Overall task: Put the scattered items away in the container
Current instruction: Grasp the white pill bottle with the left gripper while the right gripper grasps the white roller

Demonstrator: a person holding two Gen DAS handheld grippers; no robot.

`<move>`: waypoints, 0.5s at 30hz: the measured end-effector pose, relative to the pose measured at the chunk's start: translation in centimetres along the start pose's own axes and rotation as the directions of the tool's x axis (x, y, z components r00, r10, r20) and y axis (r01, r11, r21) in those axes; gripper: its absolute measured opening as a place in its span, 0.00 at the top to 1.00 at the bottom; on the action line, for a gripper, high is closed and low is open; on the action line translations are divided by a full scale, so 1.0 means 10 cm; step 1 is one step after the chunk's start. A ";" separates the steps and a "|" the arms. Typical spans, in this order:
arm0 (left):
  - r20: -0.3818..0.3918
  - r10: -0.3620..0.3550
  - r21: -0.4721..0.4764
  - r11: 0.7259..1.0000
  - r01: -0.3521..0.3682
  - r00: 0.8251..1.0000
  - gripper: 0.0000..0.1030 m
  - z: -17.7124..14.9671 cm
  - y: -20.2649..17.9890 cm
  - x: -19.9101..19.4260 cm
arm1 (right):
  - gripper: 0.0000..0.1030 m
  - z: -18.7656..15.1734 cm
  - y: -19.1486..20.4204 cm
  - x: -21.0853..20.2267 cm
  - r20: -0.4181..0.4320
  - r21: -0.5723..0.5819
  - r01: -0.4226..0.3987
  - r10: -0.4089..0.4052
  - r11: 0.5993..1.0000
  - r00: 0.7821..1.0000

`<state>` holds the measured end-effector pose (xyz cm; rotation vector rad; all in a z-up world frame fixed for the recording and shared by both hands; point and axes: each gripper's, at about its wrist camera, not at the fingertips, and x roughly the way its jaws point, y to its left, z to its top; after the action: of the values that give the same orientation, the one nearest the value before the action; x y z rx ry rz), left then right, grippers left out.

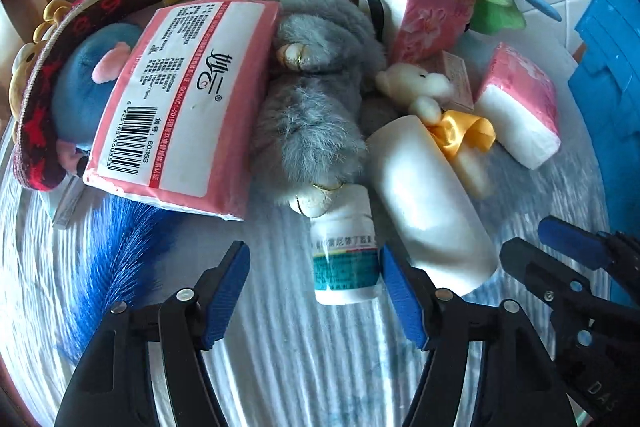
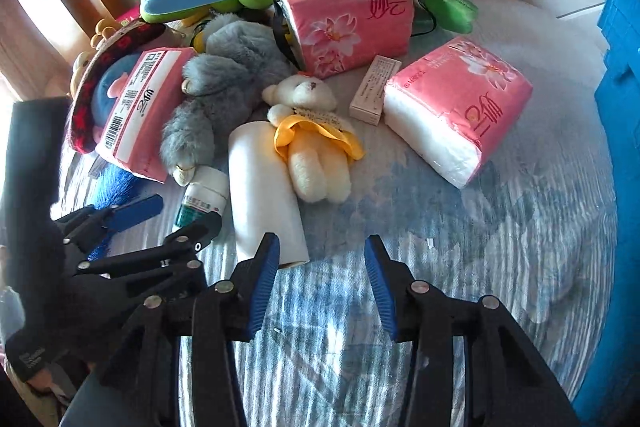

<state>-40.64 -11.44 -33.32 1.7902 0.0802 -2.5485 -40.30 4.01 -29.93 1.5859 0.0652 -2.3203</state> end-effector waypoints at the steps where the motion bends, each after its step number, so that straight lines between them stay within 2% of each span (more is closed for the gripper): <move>1: -0.006 0.007 -0.003 1.000 -0.007 1.000 0.63 -0.02 0.03 0.01 | 0.57 0.02 0.03 0.02 -0.002 -0.011 -0.012 0.012 1.000 1.000; 3: -0.017 0.022 -0.008 1.000 -0.022 1.000 0.68 -0.07 0.10 0.04 | 0.57 0.05 0.09 0.07 -0.007 -0.028 -0.037 0.037 0.999 0.999; 8: -0.010 0.011 -0.023 1.000 -0.011 1.000 0.66 -0.07 0.21 0.02 | 0.57 0.15 0.24 0.21 -0.022 -0.067 -0.056 0.055 0.996 0.998; 14: 0.031 0.014 0.039 0.999 -0.016 0.999 0.51 0.03 0.16 0.00 | 0.56 0.21 0.20 0.26 -0.038 -0.055 -0.067 0.065 0.996 0.997; 15: 0.034 0.010 0.053 0.999 -0.012 0.999 0.48 0.06 0.15 0.02 | 0.52 0.22 0.17 0.27 -0.046 -0.051 -0.070 0.068 0.996 0.997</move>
<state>-41.18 -12.96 -33.34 1.7595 0.0024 -2.5964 -42.67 1.25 -31.30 1.5880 0.0802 -2.2138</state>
